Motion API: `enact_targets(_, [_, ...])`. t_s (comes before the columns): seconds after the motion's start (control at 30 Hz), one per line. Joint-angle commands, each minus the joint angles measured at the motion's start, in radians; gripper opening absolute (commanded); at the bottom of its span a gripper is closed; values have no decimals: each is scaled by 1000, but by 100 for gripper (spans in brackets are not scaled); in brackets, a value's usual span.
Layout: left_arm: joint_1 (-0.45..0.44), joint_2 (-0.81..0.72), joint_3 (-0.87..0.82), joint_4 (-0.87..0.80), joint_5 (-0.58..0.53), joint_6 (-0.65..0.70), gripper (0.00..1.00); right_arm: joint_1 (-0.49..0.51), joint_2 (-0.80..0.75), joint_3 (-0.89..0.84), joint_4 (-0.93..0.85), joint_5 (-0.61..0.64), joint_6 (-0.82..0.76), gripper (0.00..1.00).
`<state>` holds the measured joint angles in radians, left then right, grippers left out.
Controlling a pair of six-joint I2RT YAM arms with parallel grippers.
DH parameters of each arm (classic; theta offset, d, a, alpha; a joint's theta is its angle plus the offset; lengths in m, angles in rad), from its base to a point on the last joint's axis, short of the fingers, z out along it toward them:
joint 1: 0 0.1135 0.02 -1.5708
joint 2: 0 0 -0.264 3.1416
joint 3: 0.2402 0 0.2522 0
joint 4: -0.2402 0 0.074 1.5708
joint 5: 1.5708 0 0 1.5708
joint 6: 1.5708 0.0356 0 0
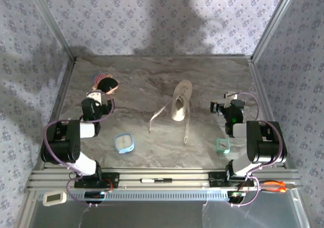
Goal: Tie the shoes
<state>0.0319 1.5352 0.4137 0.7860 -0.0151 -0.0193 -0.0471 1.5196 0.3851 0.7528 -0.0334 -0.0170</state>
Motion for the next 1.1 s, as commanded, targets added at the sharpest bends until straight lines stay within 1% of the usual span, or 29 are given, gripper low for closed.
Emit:
enact_targets(0.0, [-3, 0, 4, 20, 9, -6, 100, -1, -1, 16, 24, 10, -12, 100])
enact_targets(1.07, [2, 1, 4, 21, 19, -9, 100, -3, -1, 16, 23, 9, -12, 100])
